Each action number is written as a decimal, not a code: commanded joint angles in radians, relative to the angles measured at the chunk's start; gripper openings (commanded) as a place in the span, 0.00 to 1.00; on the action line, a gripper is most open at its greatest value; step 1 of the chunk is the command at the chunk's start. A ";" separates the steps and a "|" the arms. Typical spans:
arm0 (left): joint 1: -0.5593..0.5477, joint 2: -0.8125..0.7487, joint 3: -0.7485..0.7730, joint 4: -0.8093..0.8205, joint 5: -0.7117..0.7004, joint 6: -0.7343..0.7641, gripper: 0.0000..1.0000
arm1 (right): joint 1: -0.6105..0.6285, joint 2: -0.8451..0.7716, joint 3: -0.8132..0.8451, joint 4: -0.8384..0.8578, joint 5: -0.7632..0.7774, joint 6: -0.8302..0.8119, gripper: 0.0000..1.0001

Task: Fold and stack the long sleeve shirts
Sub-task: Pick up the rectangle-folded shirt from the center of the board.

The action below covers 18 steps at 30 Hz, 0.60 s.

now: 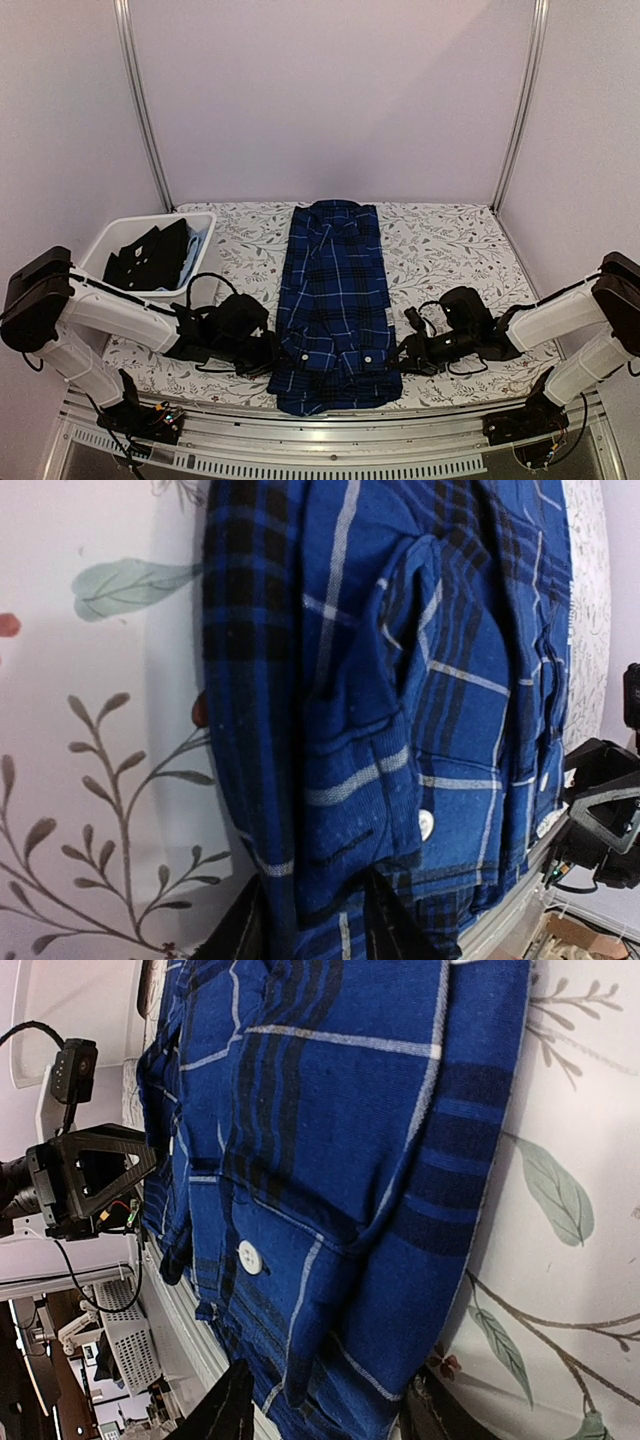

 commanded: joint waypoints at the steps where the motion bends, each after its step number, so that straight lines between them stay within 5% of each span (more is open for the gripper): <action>1: -0.009 0.031 -0.001 0.010 0.075 0.009 0.29 | 0.005 0.032 -0.012 -0.010 -0.007 0.008 0.47; 9: -0.006 0.004 -0.017 0.039 0.129 -0.007 0.14 | 0.005 0.037 -0.003 0.011 -0.021 0.028 0.36; 18: 0.007 -0.029 -0.004 0.056 0.187 -0.004 0.00 | 0.005 -0.014 0.014 0.011 -0.053 0.056 0.06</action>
